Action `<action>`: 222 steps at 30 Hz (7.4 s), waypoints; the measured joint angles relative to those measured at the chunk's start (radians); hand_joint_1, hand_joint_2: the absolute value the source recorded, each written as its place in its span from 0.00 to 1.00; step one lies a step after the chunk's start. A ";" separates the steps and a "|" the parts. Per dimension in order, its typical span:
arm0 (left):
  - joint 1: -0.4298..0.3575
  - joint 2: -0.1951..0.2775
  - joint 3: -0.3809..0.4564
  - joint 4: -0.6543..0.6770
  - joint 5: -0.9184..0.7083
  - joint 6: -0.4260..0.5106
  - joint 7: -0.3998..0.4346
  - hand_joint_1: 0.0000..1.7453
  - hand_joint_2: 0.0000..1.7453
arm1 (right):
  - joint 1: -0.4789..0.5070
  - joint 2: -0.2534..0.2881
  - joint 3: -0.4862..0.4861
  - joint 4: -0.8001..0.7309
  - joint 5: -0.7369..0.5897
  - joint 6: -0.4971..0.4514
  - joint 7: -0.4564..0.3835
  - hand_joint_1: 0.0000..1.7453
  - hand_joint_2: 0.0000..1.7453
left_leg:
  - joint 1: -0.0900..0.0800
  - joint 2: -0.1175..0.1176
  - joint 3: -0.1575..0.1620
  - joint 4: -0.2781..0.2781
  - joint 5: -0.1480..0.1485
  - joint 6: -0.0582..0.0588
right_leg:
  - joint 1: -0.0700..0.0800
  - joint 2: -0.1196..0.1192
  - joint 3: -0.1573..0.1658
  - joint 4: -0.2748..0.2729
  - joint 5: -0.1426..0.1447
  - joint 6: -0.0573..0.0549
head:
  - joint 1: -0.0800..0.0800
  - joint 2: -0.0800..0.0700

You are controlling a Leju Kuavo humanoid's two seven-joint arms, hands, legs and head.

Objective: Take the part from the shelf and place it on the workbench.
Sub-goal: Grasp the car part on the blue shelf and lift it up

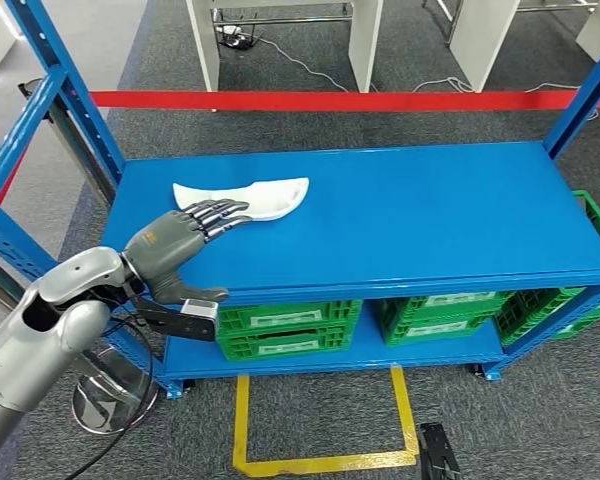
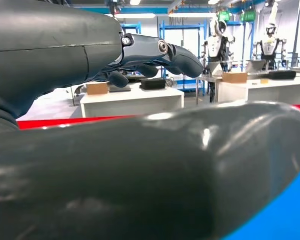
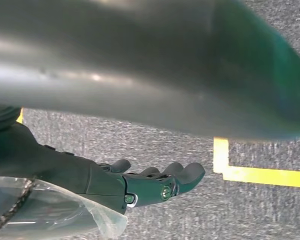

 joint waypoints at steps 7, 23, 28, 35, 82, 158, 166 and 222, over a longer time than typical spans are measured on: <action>0.003 0.018 0.016 0.012 0.018 -0.002 0.000 0.00 0.00 | 0.002 0.002 0.002 -0.001 0.000 -0.001 0.000 0.00 0.00 | 0.003 0.002 -0.075 0.169 -0.094 -0.028 | -0.001 0.002 0.005 -0.005 0.000 -0.037 | -0.005 0.000; 0.010 0.027 0.025 0.023 0.019 -0.004 0.000 0.00 0.00 | 0.001 0.004 0.005 -0.001 0.001 0.000 0.000 0.00 0.00 | -0.002 0.006 0.008 -0.019 0.009 0.024 | 0.009 -0.002 -0.093 0.195 -0.112 -0.002 | 0.002 0.000; 0.017 0.027 0.023 0.024 0.019 -0.004 0.000 0.00 0.00 | 0.003 0.004 0.005 -0.001 0.001 -0.001 0.000 0.00 0.00 | 0.004 0.005 0.010 -0.013 0.003 0.016 | -0.005 -0.005 -0.078 0.132 -0.029 0.016 | 0.003 0.000; 0.018 0.030 0.026 0.031 0.020 -0.003 0.000 0.00 0.00 | 0.002 0.004 0.005 -0.002 0.001 -0.001 0.002 0.00 0.00 | 0.001 0.004 -0.013 0.028 -0.020 -0.020 | -0.007 -0.001 -0.012 0.000 0.010 -0.025 | 0.000 0.000; 0.035 0.037 0.045 0.056 0.029 -0.001 0.000 0.00 0.00 | 0.002 0.004 0.005 -0.003 0.006 0.001 0.004 0.00 0.00 | 0.007 0.005 0.019 -0.008 -0.011 0.015 | -0.002 -0.006 -0.022 0.071 -0.039 0.004 | -0.001 0.000; 0.073 -0.024 -0.010 0.053 -0.014 0.024 -0.021 0.00 1.00 | -0.003 0.004 0.017 -0.003 0.015 0.007 0.010 0.00 0.00 | -0.009 0.000 -0.018 0.007 0.011 0.006 | 0.004 0.002 0.000 -0.003 -0.001 -0.013 | -0.007 0.000; 0.090 -0.027 -0.016 0.059 -0.020 0.032 -0.014 0.00 1.00 | -0.002 0.005 0.020 -0.003 0.016 0.005 0.012 0.00 0.00 | 0.004 0.002 -0.125 0.263 -0.115 -0.031 | -0.003 0.001 0.007 -0.010 0.004 -0.037 | -0.013 0.000; 0.109 0.006 -0.035 0.271 -0.147 0.083 0.014 0.00 1.00 | -0.003 0.004 0.038 -0.003 0.023 0.017 0.024 0.00 0.00 | 0.000 0.005 -0.002 0.013 -0.011 -0.014 | -0.002 -0.001 -0.008 -0.003 0.012 -0.024 | -0.007 0.000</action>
